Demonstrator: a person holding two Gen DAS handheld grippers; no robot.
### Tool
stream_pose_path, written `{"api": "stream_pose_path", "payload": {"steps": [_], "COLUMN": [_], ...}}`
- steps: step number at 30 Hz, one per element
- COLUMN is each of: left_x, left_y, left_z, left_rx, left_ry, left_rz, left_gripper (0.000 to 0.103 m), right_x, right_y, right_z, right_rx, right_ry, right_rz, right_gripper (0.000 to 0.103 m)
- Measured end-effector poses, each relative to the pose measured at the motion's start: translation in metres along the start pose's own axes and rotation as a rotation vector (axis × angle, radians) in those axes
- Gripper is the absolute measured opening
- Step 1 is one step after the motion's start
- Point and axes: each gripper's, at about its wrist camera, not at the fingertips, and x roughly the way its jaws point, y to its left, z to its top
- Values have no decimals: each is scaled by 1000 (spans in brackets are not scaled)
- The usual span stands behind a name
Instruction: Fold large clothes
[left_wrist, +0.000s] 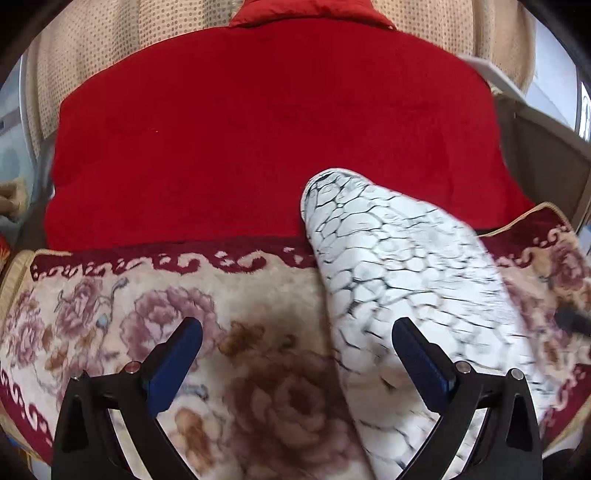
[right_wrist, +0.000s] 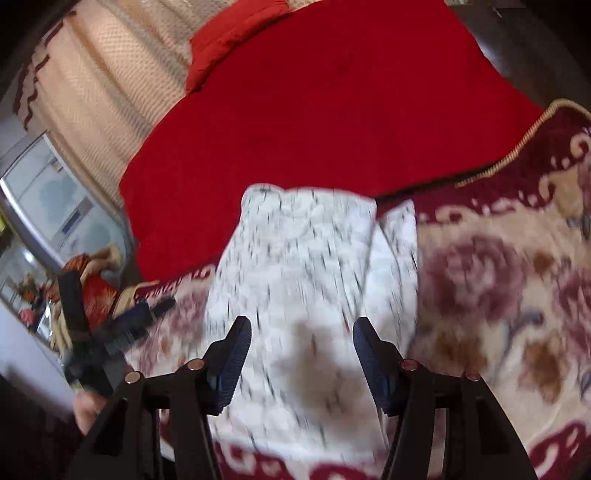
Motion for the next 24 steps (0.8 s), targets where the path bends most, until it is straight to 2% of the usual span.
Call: {"api": "stream_pose_path", "payload": {"steps": [2,4,5,7,8,10,15,21,24], "left_x": [15,32,35,34,32,32,33,29,29], "left_y": [-3,-10,-14,-21,-23,-24,-24,-26,-27], "left_z": [-3,-6,-8,-11,-12,-13,-11,-13,-13], "left_rx": [16,47,67,125,150,165,164,150,136], "left_ry": [14,54,52,8,-8,-20,-21,-26,-23], "left_rz": [5,8,18,47,51,48,72,95,98], "left_gripper": [103,103,103,103,103,103,103,102,102], "right_x": [17,39,55,83,106,125,107,59,58], "right_y": [7,9,7,-8,-21,-38,-26,-7,2], "right_z": [18,35,41,42,36,25,28,21,14], "right_rx": [-6,-11,-6,13,42,100,44,-4,-53], "right_ry": [3,15,39,110,192,246,196,129,154], "right_rz": [-31,-46,-50,-95,-112,-85,-85,-37,-58], "right_gripper": [60,49,47,46,46,46,46,47,47]}}
